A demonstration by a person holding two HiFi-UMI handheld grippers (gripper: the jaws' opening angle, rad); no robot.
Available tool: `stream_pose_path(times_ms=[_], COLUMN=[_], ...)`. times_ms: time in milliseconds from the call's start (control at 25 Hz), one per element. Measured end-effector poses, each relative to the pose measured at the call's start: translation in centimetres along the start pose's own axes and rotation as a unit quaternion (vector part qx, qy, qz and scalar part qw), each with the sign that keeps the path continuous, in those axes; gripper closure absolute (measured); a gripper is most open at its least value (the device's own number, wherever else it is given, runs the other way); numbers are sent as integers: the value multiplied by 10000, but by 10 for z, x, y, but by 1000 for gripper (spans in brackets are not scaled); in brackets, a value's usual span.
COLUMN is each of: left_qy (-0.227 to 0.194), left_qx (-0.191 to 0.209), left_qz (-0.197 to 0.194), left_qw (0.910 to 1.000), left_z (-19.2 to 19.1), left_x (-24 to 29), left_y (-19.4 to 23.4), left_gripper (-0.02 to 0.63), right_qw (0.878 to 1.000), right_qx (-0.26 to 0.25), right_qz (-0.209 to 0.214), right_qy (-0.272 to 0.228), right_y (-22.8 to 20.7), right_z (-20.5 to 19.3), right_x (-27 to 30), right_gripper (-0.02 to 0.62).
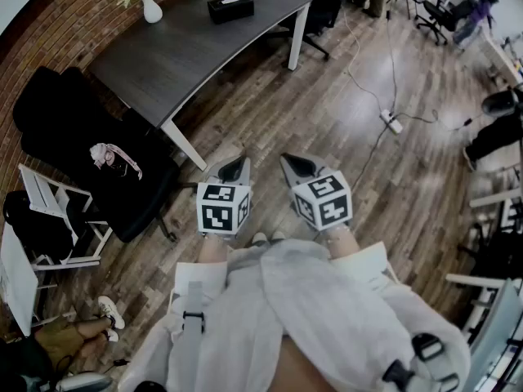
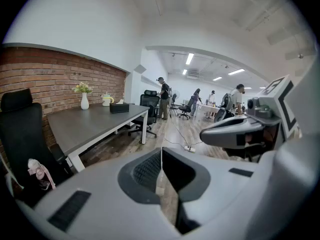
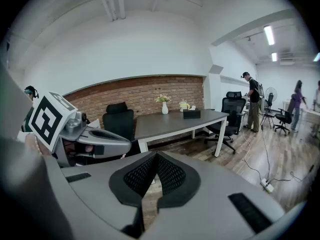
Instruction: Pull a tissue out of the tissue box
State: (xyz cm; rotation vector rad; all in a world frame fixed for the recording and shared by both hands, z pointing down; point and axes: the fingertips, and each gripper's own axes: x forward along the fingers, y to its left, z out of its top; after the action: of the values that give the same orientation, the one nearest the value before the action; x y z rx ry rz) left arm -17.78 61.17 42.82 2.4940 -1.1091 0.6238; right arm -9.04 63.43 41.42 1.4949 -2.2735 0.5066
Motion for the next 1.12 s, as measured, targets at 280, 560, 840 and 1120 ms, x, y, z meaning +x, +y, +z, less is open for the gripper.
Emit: stream_pose_path(times_ms=[280, 560, 840, 1120], left_qy=[273, 276, -213, -404], left_qx=[-413, -508, -58, -100], left_qz=[-129, -128, -677, -256], left_qw=[9987, 9982, 9975, 9988], left_z=[-13, -15, 8, 12], left_x=[13, 16, 16, 23], left_y=[-2, -3, -27, -28], left_gripper=[597, 597, 597, 597], right_qw=[9997, 9994, 9964, 9989], right_qx=[4, 246, 509, 187], right_qz=[153, 233, 481, 279], right_qy=[180, 97, -473, -328], right_y=[0, -7, -17, -32], right_z=[-7, -13, 5, -8], right_x=[10, 8, 1, 0], right_gripper=[598, 598, 598, 598])
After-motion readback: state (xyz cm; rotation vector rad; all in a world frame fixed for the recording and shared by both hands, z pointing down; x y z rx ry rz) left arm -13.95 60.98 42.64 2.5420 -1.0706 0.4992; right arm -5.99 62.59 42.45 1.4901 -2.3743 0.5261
